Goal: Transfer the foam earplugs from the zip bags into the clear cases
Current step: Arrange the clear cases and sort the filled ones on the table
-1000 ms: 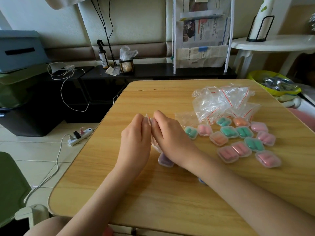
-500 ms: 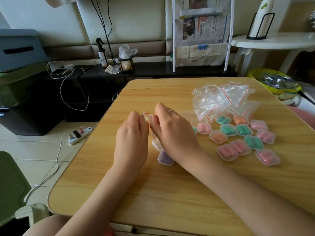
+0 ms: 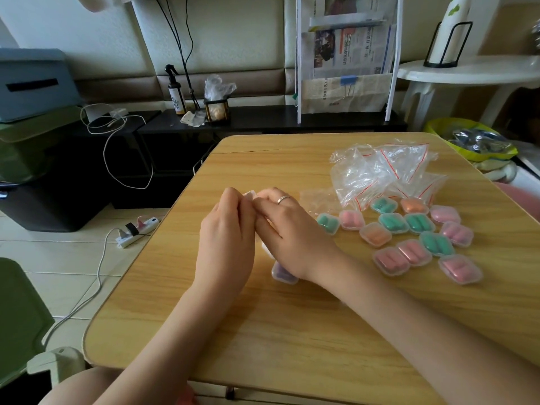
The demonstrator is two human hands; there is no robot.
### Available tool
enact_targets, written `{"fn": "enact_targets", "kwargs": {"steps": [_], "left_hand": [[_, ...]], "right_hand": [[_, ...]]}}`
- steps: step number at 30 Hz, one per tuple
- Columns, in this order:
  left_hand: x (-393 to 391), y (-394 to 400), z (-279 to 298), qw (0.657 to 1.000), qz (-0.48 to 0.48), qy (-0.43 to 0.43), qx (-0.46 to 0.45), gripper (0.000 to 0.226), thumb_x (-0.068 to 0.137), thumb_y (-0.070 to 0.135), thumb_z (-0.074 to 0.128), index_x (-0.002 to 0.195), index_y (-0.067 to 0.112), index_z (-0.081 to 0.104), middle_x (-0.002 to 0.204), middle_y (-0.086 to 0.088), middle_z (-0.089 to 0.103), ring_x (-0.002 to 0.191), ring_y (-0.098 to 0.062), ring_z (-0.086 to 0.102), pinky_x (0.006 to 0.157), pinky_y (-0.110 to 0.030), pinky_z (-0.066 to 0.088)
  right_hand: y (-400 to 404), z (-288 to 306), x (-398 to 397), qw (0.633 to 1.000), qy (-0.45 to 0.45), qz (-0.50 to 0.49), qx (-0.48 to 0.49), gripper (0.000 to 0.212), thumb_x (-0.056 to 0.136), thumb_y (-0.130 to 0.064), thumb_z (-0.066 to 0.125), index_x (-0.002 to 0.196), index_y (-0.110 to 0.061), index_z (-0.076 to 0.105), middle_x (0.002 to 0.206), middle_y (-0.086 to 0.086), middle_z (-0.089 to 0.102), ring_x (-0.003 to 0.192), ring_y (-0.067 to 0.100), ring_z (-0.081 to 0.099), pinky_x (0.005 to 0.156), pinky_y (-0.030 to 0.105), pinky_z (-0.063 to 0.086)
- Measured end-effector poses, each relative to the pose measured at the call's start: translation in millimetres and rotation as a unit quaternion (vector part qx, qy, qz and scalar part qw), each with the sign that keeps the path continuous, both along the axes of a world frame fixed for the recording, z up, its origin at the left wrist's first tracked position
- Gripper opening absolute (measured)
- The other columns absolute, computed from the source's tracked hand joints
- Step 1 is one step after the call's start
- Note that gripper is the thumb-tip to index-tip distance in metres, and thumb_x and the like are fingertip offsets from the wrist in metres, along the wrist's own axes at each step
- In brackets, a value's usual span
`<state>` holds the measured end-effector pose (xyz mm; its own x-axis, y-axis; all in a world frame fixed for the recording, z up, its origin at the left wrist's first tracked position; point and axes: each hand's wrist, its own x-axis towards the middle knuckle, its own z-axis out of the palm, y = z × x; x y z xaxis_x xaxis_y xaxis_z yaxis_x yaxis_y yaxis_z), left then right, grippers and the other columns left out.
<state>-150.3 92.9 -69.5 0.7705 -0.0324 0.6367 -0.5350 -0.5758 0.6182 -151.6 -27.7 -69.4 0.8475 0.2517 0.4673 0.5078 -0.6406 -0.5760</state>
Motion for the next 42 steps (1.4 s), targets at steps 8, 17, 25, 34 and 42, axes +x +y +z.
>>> {"fn": "enact_targets", "kwargs": {"steps": [8,17,25,34,42], "left_hand": [[-0.3,-0.3,-1.4,0.998,0.006,0.005,0.059,0.029,0.097,0.017,0.047,0.071,0.005,0.041,0.057,0.000,0.042,0.052,-0.019,0.037,0.049,-0.026,0.029],[-6.7,-6.1,-1.9,0.995,-0.051,-0.043,0.079,0.030,0.093,0.034,0.035,0.073,0.013,0.039,0.060,0.008,0.040,0.057,-0.019,0.039,0.048,-0.030,0.031],[-3.5,-1.6,12.2,0.970,-0.001,0.159,-0.186,0.026,0.100,0.033,0.040,0.091,0.014,0.054,0.075,-0.002,0.063,0.062,-0.011,0.062,0.055,-0.029,0.051],[4.7,10.3,15.7,0.816,-0.155,0.326,-0.450,0.016,0.088,0.012,0.062,0.100,0.003,0.063,0.080,-0.003,0.070,0.076,-0.011,0.067,0.068,-0.019,0.055],[2.8,5.4,14.1,0.908,-0.100,0.263,-0.311,0.010,0.090,0.012,0.061,0.085,0.008,0.069,0.072,-0.003,0.072,0.071,-0.013,0.070,0.064,-0.020,0.055]], "right_hand": [[-3.9,10.4,0.3,0.972,-0.090,-0.114,-0.185,0.022,0.092,-0.013,0.056,0.071,-0.009,0.062,0.090,0.010,0.060,0.083,0.033,0.053,0.065,0.038,0.044],[-7.1,24.1,-10.6,0.968,0.025,-0.088,-0.233,0.042,0.087,0.006,0.036,0.116,-0.011,0.062,0.156,0.001,0.024,0.129,0.025,0.033,0.098,0.037,0.031],[-11.6,12.4,2.3,0.993,0.003,-0.084,-0.081,0.070,0.096,-0.005,0.038,0.151,-0.039,0.010,0.150,0.002,0.035,0.126,0.018,0.042,0.101,0.039,0.042],[-11.9,4.9,5.8,0.999,0.002,-0.048,0.011,0.059,0.094,-0.007,0.052,0.146,-0.028,0.035,0.139,-0.005,0.046,0.126,0.009,0.041,0.103,0.021,0.035],[-15.9,8.1,8.3,0.992,0.025,-0.040,0.115,0.054,0.089,0.003,0.053,0.137,-0.023,0.050,0.114,-0.002,0.059,0.079,-0.006,0.049,0.068,0.006,0.038]]}}
